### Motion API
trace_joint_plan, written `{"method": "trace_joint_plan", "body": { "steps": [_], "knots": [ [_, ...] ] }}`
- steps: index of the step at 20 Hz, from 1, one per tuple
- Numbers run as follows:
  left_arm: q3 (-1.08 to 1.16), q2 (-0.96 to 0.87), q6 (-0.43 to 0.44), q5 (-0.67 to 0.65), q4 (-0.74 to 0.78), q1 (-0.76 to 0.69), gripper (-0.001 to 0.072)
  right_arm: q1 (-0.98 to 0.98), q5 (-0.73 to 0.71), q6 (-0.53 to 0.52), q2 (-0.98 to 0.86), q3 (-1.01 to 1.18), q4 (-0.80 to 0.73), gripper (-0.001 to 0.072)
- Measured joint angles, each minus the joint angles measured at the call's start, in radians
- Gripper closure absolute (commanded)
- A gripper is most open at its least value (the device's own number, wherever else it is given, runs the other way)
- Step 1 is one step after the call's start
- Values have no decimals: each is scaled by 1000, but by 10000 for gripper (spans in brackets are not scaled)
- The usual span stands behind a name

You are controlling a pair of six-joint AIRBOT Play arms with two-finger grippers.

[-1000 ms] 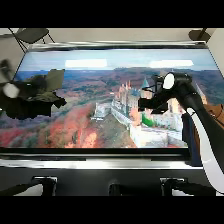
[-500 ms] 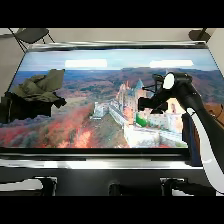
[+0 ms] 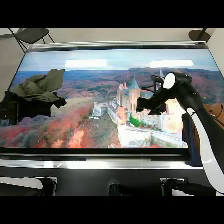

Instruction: Fold the shirts.

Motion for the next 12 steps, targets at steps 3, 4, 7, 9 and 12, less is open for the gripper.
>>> {"method": "trace_joint_plan", "body": {
  "steps": [3,4,7,9,12],
  "knots": [
    [4,5,55,-8,-39,0,679,0,34,25,0,0,3,36],
    [6,26,79,-23,-47,-2,679,0,46,27,0,0,1,37],
    [8,158,151,-47,-63,-19,679,0,63,22,0,0,-13,39],
    [10,307,198,-49,-68,-44,680,0,68,12,3,0,-18,39],
    [10,582,238,-54,-76,-129,679,0,76,0,47,0,-29,40]
  ]
}}
